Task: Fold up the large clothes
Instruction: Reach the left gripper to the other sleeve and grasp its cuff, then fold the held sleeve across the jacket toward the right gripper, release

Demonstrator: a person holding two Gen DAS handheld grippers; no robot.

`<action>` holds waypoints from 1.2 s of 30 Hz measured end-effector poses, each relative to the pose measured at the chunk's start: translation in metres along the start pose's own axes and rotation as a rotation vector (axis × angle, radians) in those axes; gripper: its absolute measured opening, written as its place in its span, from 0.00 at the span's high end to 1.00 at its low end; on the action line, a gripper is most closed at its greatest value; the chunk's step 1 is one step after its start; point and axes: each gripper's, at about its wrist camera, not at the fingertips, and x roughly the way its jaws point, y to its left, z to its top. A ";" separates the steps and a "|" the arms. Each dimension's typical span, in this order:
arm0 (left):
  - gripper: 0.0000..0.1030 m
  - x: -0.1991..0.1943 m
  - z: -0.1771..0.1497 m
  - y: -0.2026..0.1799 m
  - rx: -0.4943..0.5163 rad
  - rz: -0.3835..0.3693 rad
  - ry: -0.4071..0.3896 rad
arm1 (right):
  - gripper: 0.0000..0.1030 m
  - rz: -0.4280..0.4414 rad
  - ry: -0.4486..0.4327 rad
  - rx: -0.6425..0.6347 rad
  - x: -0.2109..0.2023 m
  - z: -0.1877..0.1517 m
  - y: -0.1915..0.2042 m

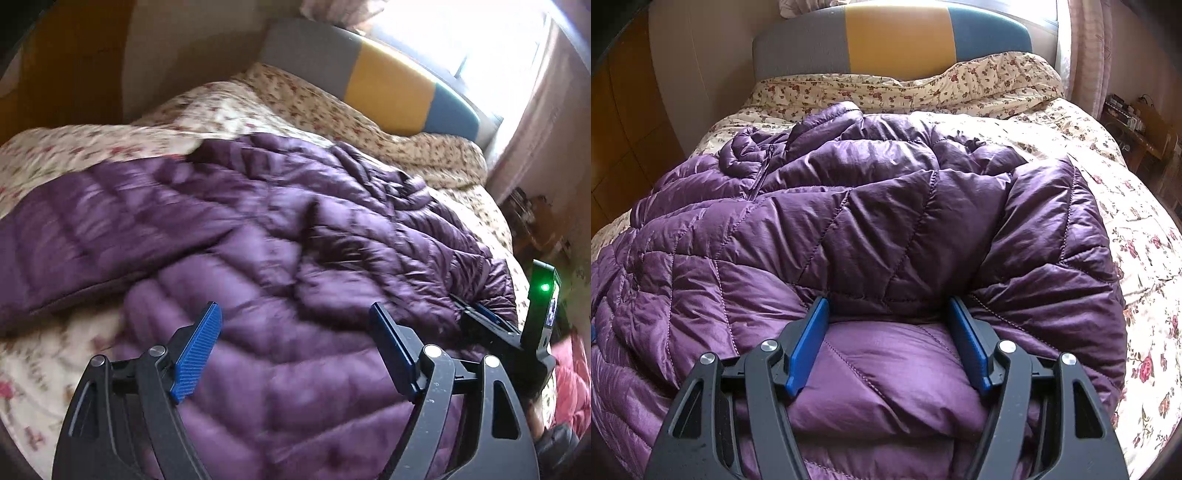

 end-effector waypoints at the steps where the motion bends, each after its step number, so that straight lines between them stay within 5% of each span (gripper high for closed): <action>1: 0.21 -0.006 0.000 0.009 -0.018 0.004 -0.004 | 0.36 -0.002 0.001 -0.002 0.000 0.000 0.001; 5: 0.21 -0.032 -0.007 0.058 -0.111 0.040 -0.015 | 0.36 -0.002 0.001 -0.002 0.000 0.000 0.000; 12: 0.34 -0.099 -0.034 0.201 -0.471 0.130 -0.070 | 0.36 -0.001 0.001 -0.002 0.000 -0.001 0.000; 21: 0.34 -0.180 -0.091 0.338 -0.912 0.233 -0.215 | 0.36 0.000 0.003 -0.005 -0.001 -0.001 0.000; 26: 0.36 -0.184 -0.093 0.360 -1.000 0.233 -0.264 | 0.36 0.000 0.004 -0.005 -0.001 0.000 0.000; 32: 0.80 -0.176 -0.084 0.373 -0.965 0.292 -0.246 | 0.36 0.000 0.004 -0.006 -0.001 0.000 -0.001; 36: 0.89 -0.180 -0.068 0.362 -0.882 0.302 -0.274 | 0.36 0.000 0.003 -0.005 -0.001 0.000 -0.001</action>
